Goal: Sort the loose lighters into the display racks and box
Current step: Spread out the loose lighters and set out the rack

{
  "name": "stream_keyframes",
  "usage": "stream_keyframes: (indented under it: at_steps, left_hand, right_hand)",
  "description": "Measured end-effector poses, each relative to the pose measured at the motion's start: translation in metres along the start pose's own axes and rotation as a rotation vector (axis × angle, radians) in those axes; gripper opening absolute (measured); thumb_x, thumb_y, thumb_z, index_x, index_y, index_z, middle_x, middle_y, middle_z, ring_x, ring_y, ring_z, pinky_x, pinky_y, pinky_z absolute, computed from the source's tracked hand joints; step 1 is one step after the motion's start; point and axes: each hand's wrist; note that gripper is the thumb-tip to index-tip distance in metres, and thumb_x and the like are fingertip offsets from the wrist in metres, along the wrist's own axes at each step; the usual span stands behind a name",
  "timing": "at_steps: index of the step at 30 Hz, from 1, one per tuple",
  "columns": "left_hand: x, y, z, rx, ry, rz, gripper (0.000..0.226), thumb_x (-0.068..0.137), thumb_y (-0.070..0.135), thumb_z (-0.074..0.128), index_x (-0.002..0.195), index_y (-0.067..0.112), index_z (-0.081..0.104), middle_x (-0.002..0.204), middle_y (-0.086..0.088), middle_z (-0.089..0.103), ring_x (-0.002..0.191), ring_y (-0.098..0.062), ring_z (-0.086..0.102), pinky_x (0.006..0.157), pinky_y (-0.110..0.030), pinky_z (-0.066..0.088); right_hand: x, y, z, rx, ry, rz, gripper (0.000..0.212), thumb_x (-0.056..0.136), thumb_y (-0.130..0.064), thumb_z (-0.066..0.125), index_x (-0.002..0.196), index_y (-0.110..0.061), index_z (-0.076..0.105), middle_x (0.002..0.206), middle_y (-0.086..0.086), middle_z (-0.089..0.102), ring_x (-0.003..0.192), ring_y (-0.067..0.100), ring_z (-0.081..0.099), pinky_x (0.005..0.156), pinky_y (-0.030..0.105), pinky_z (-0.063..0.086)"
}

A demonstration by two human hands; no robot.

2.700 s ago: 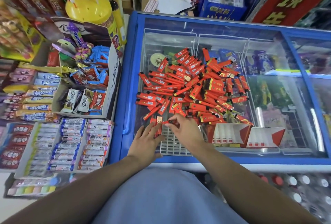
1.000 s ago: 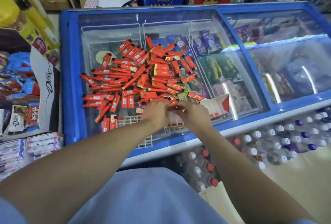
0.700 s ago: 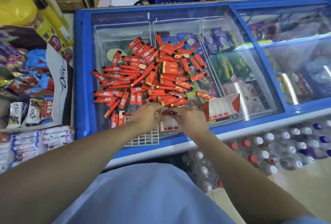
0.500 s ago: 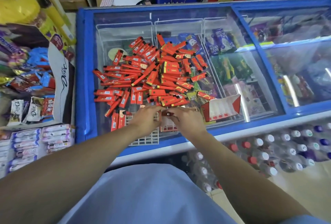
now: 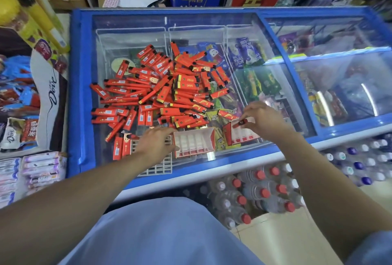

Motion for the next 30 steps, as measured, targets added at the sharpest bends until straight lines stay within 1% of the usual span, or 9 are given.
stream_keyframes:
  at_steps: [1,3,8,12,16,19,23,27,30]
  left_hand:
    - [-0.001,0.000,0.000,-0.003,0.015,-0.008,0.059,0.086,0.043,0.078,0.140,0.027,0.059,0.145,-0.002,0.060,0.134,-0.026,0.053,0.110,-0.042,0.043]
    - [-0.002,0.000,-0.001,-0.010,0.038,-0.026,0.057,0.086,0.044,0.078,0.139,0.028,0.061,0.142,-0.002,0.062,0.131,-0.025,0.055,0.108,-0.041,0.044]
    - [-0.006,0.001,-0.004,-0.001,0.048,-0.038,0.059,0.089,0.044,0.075,0.143,0.026,0.057,0.146,-0.003,0.059,0.136,-0.027,0.051,0.112,-0.042,0.039]
    - [-0.010,-0.003,-0.008,-0.017,0.057,-0.052,0.061,0.090,0.041,0.075,0.145,0.023,0.055,0.148,-0.003,0.057,0.137,-0.027,0.050,0.113,-0.042,0.037]
    - [-0.012,-0.006,-0.010,-0.033,0.042,-0.054,0.063,0.091,0.039,0.075,0.147,0.022,0.053,0.150,-0.004,0.056,0.138,-0.028,0.051,0.114,-0.044,0.039]
    - [-0.013,-0.003,-0.011,-0.037,0.026,-0.060,0.063,0.091,0.038,0.075,0.148,0.023,0.051,0.152,-0.004,0.054,0.134,-0.031,0.055,0.113,-0.048,0.043]
    - [-0.015,-0.002,-0.011,-0.048,0.002,-0.073,0.063,0.093,0.038,0.073,0.149,0.026,0.048,0.153,-0.003,0.052,0.109,-0.035,0.068,0.105,-0.049,0.049]
    - [-0.015,-0.002,-0.011,-0.055,0.002,-0.080,0.061,0.093,0.038,0.073,0.148,0.027,0.048,0.152,-0.003,0.053,0.104,-0.038,0.069,0.098,-0.049,0.054]
    - [-0.016,-0.001,-0.012,-0.061,0.002,-0.080,0.060,0.093,0.037,0.072,0.148,0.026,0.049,0.151,-0.004,0.053,0.104,-0.036,0.069,0.096,-0.048,0.055]
  right_hand:
    - [0.002,-0.001,0.005,0.005,0.000,-0.019,0.022,0.084,-0.042,0.079,0.105,-0.035,0.077,0.118,-0.010,0.069,0.119,0.018,0.058,0.095,0.041,0.053]
    - [0.006,-0.003,0.014,0.048,0.015,-0.026,0.022,0.085,-0.046,0.076,0.106,-0.039,0.076,0.117,-0.009,0.072,0.113,0.018,0.063,0.094,0.042,0.054]
    - [0.009,-0.022,0.029,0.195,0.064,-0.003,0.021,0.091,-0.035,0.075,0.112,-0.037,0.077,0.110,-0.013,0.075,0.084,0.011,0.069,0.077,0.029,0.057]
    - [0.011,-0.042,0.039,0.142,0.155,-0.035,0.020,0.093,-0.039,0.072,0.112,-0.035,0.077,0.112,-0.013,0.074,0.098,0.011,0.069,0.073,0.020,0.046]
    - [0.010,-0.045,0.043,0.050,0.242,-0.042,0.025,0.092,-0.043,0.073,0.112,-0.030,0.077,0.114,-0.009,0.072,0.106,0.016,0.067,0.079,0.029,0.053]
    - [0.007,-0.047,0.049,0.101,0.289,0.007,0.024,0.090,-0.041,0.075,0.110,-0.029,0.076,0.112,-0.008,0.071,0.106,0.016,0.064,0.076,0.027,0.050]
    - [0.006,-0.051,0.055,0.116,0.298,0.044,0.022,0.091,-0.038,0.073,0.110,-0.025,0.074,0.114,-0.007,0.070,0.108,0.020,0.064,0.078,0.030,0.052]
    - [0.005,-0.058,0.056,0.157,0.339,0.071,0.026,0.092,-0.038,0.074,0.113,-0.025,0.070,0.114,-0.005,0.071,0.105,0.020,0.065,0.074,0.032,0.053]
    - [0.007,-0.060,0.057,0.152,0.360,0.033,0.021,0.091,-0.036,0.075,0.108,-0.024,0.071,0.111,-0.006,0.070,0.099,0.019,0.066,0.065,0.028,0.050]
Point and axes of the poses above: each hand's wrist, its own x-axis towards the middle knuckle, its own z-axis out of the palm, y = z × x
